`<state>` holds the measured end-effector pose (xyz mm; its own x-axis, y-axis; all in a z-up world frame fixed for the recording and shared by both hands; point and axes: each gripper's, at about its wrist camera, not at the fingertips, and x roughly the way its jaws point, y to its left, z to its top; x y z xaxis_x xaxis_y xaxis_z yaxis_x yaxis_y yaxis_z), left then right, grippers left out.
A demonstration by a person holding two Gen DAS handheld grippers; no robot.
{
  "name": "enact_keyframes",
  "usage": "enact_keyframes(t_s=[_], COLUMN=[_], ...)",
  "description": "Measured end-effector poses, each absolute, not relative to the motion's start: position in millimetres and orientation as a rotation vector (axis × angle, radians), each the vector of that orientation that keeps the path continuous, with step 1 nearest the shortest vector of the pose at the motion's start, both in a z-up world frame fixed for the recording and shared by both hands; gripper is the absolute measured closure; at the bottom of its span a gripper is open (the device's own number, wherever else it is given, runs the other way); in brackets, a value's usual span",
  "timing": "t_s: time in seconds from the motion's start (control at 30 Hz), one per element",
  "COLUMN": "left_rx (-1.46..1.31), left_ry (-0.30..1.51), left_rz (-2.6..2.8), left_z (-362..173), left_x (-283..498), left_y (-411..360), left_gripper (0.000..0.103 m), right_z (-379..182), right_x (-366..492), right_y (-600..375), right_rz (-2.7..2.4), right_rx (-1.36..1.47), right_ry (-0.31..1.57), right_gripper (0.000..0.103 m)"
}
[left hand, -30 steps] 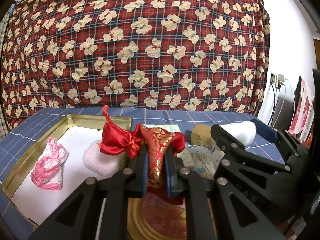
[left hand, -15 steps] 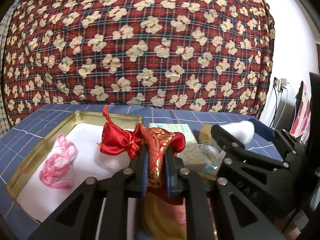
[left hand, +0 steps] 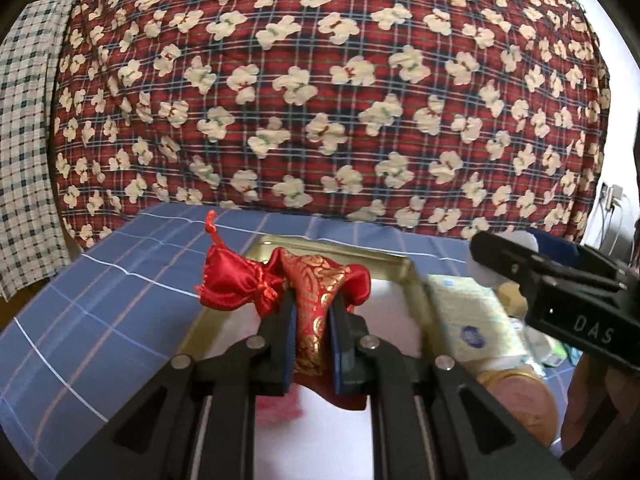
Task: Organize soft objects
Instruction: 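Carry the pouch with left tool toward the gold tray while right tool carries the cotton roll, then lower the pouch and cotton roll into the gold tray and open both tools, then move right tool to the teal cloth and grasp it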
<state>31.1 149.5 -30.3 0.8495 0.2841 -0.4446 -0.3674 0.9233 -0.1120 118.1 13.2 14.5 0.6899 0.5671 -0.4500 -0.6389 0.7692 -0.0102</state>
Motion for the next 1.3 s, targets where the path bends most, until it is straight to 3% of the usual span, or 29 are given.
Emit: enact_keyframes(t_s=[0.2, 0.27, 0.3, 0.33, 0.53, 0.83, 1.3], left_rx=[-0.187, -0.184, -0.186, -0.189, -0.166, -0.177, -0.023], left_ry=[0.478, 0.492, 0.494, 0.494, 0.469, 0.427, 0.442], left_rz=[0.358, 0.366, 0.373, 0.393, 0.425, 0.427, 0.173], left_z=[-36.7, -38.5, -39.1, -39.2, -34.8, -22.8, -12.6], left_x=[36.1, 36.9, 36.6, 35.6, 27.1, 21.5, 58.5], left_y=[164.8, 167.9, 169.7, 172.0, 168.1, 147.1, 11.5], left_gripper=[0.089, 0.079, 0.069, 0.052, 0.023, 0.014, 0.005], right_z=[4.1, -0.2, -2.1, -2.6, 4.5, 21.2, -11.6], right_x=[131.3, 134.5, 133.9, 131.6, 126.2, 116.4, 148.8], right_y=[53.2, 63.0, 66.5, 65.7, 52.0, -3.2, -176.7], right_rz=[0.721, 0.727, 0.729, 0.735, 0.734, 0.713, 0.294], right_rx=[-0.231, -0.252, -0.26, -0.26, -0.198, -0.132, -0.133], right_ry=[0.544, 0.578, 0.583, 0.577, 0.539, 0.471, 0.49], right_gripper=[0.023, 0.022, 0.019, 0.014, 0.012, 0.011, 0.011])
